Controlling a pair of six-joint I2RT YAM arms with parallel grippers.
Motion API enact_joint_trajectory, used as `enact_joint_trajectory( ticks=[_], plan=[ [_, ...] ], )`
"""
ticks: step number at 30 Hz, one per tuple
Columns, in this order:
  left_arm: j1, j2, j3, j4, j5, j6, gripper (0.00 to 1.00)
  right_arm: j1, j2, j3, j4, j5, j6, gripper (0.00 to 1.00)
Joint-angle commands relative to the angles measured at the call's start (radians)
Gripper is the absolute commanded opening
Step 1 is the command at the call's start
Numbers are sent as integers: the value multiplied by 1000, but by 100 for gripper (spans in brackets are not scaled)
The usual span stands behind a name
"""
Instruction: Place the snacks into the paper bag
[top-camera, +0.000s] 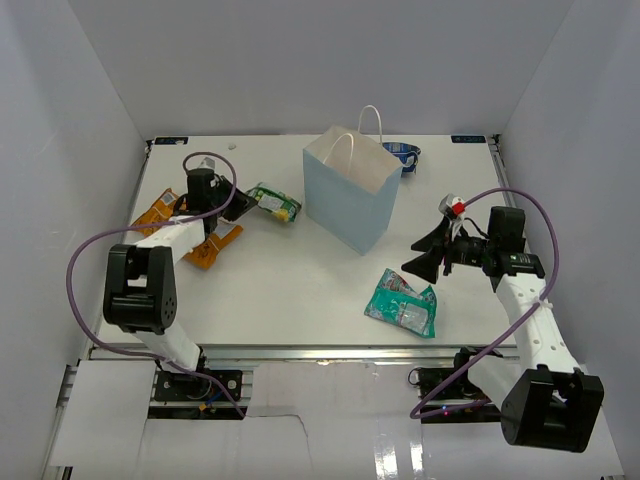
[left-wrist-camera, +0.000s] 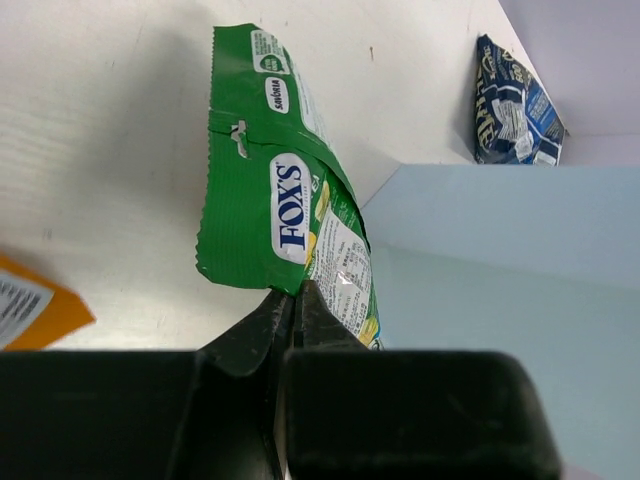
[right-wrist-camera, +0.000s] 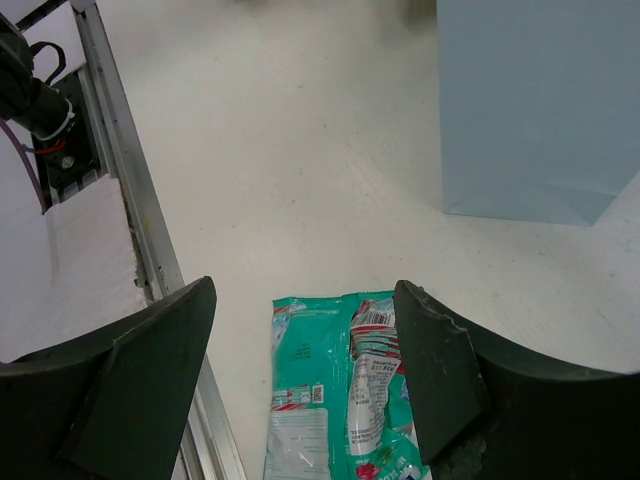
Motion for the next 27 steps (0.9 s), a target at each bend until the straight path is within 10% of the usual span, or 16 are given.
enact_joint_trajectory(
  ticks=[1,12,27],
  plan=[
    [7,-108,-52,-36,3,21,0,7,-29,9,-30,-48,-64,77],
    [-3,-381,-259,-76,140,-76,0,299,-121,88,-131,314,-340,77],
    [-112,-513,-356,-160,151,-173,0,1020,239,286,177,1098,-24,80]
  ],
)
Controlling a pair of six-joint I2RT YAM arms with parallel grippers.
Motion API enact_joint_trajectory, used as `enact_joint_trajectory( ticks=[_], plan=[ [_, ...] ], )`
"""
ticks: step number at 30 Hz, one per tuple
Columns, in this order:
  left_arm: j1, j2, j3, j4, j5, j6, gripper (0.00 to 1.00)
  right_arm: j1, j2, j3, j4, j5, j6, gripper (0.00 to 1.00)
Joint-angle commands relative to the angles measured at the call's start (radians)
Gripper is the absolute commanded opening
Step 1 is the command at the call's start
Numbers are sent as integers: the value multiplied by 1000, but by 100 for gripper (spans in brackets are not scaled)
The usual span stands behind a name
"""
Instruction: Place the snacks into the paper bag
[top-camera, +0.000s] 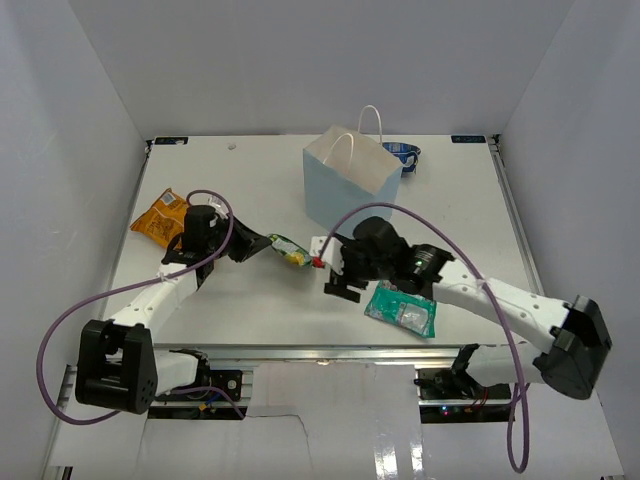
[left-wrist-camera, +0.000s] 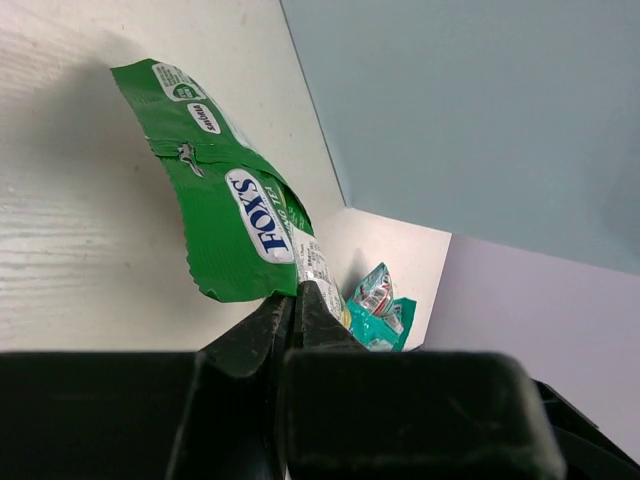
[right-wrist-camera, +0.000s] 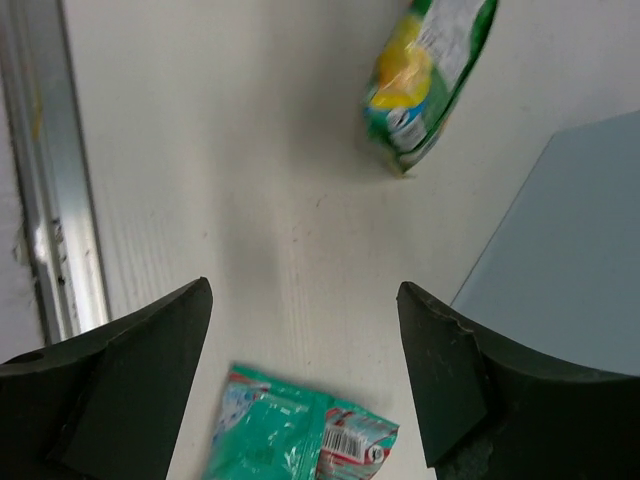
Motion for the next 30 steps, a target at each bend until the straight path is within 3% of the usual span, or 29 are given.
enact_joint_trajectory(
  ticks=[1,6,12,22,24,28,30],
  plan=[
    [-40,-28,-8,-2,-2,-35,0,89,146,161,164,309,227,81],
    [-86,-26,0,-5,-19,-47,0,143,309,279,253,350,332,85],
    [-90,-43,-2,-11,-11,-33,0,145,496,389,226,321,351,85],
    [-90,-55,-20,29,23,-27,0,145,620,416,222,380,351,78],
    [-91,-57,-20,32,21,-27,0,145,634,415,221,391,348,70],
    [-90,-57,-14,37,24,-27,0,145,636,404,213,373,343,45],
    [-90,-60,-9,29,17,-24,0,145,624,396,207,367,335,38]
  ],
)
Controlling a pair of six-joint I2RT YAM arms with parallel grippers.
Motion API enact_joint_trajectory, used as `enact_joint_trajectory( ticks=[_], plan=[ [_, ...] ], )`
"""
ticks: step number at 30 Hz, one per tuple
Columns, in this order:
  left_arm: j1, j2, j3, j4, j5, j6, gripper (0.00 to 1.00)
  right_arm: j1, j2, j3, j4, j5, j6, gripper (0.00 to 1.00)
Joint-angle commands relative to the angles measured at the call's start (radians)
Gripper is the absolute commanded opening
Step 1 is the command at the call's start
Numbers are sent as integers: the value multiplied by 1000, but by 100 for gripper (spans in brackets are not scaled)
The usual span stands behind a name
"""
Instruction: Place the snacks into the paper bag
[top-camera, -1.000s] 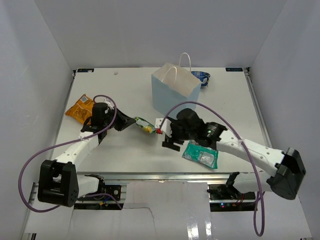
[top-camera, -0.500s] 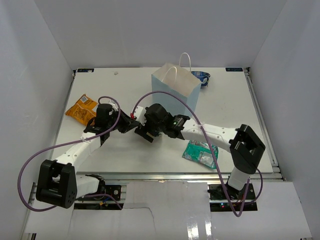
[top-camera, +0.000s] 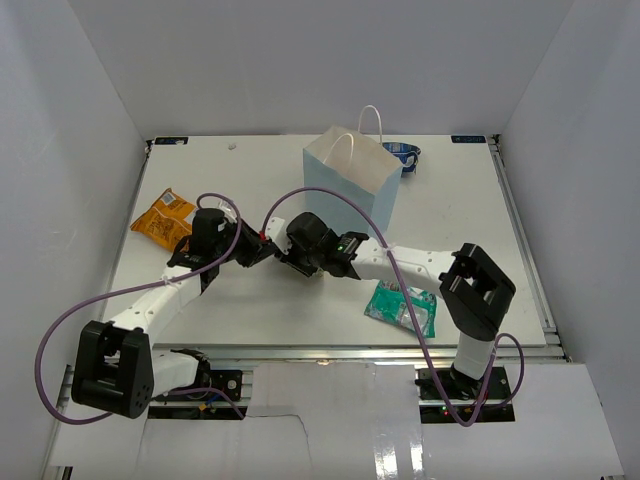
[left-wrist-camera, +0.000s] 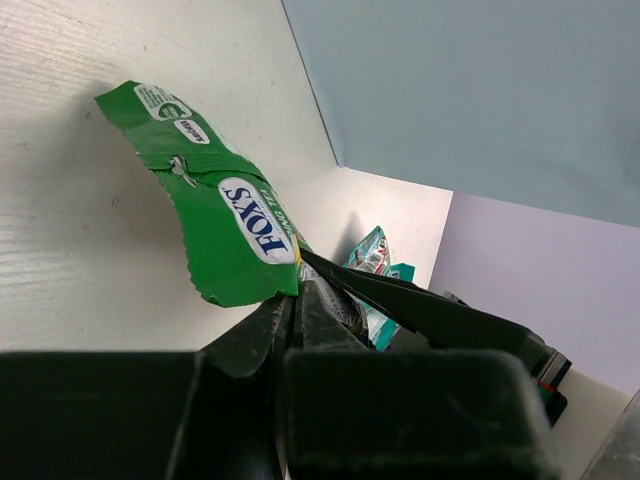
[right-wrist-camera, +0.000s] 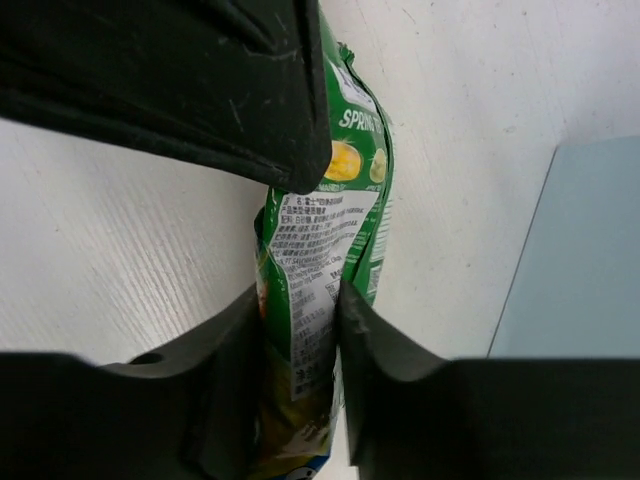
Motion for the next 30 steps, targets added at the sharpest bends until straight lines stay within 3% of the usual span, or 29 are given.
enact_joint_trajectory(
  ticks=[1,3,6,7,11,18,23,30],
  plan=[
    [0,-49,18,35,12,11,0,6,-11,28,2,-13,1,33],
    [0,-67,29,18,-6,21,1,6,-34,22,-1,-30,-5,28],
    [4,-93,69,-31,-34,42,34,0,-68,11,-24,-65,-22,22],
    [7,-103,81,-44,-38,65,52,-7,-80,9,-31,-81,-27,19],
    [9,-182,133,-97,-74,152,69,-59,-175,0,-87,-246,-102,15],
    [9,-396,121,-111,-63,382,79,-221,-364,93,-306,-634,-283,9],
    [10,-521,66,-156,-65,577,81,-328,-486,245,-397,-699,-277,8],
    [9,-595,-6,-154,-45,643,90,-602,-500,486,-319,-716,-119,8]
  ],
)
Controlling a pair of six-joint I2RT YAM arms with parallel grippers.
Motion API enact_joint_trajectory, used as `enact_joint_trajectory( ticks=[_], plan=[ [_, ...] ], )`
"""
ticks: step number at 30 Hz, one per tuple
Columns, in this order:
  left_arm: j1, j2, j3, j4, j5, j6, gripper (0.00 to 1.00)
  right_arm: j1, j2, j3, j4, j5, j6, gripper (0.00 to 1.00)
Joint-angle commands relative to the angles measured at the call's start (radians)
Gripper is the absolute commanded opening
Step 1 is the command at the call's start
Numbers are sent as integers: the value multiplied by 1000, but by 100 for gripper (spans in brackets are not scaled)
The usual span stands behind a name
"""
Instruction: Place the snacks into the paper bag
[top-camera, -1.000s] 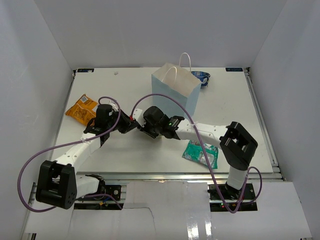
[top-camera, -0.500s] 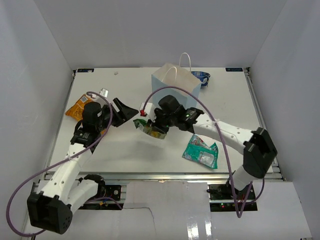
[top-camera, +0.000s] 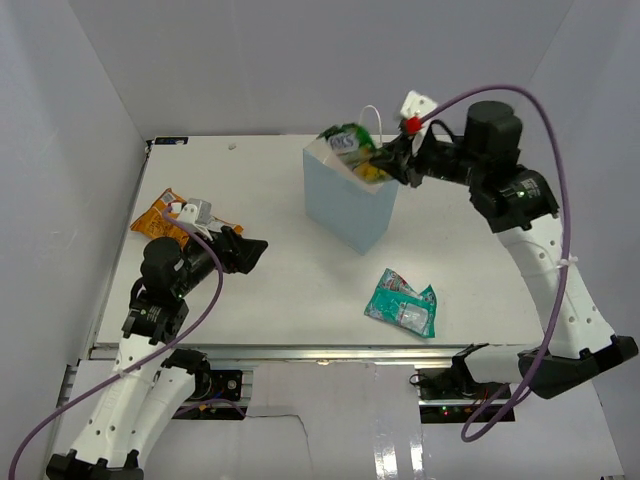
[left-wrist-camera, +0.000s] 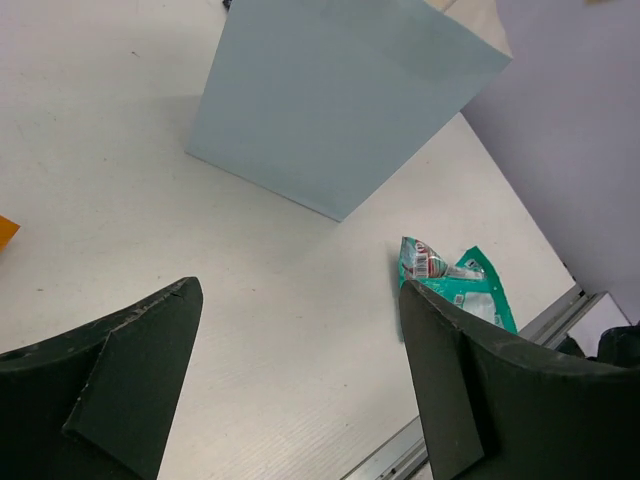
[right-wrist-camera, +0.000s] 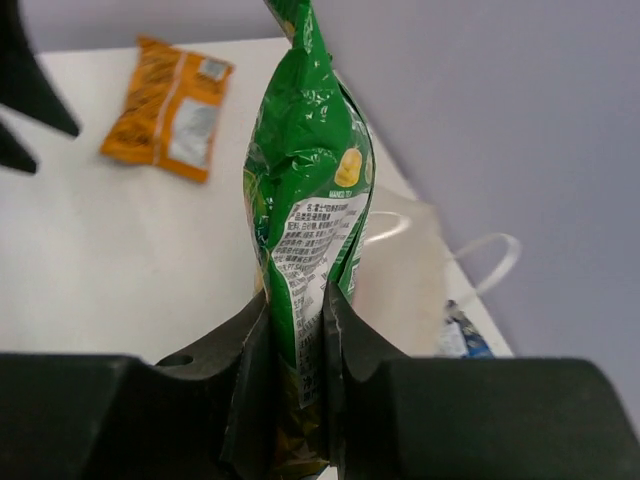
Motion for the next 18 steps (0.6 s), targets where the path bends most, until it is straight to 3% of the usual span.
enact_joint_trajectory(
  ticks=[1,6,12,18],
  plan=[
    [6,-6,-20,-14,16,75,91,-108,15,111,81,0,120,8],
    [6,0,-22,-19,16,81,92,-234,70,156,212,38,263,8],
    [6,-6,-28,-20,4,89,94,-243,196,134,291,25,354,8],
    [6,-5,-31,-25,-9,95,96,-241,225,13,372,12,387,9]
  ],
)
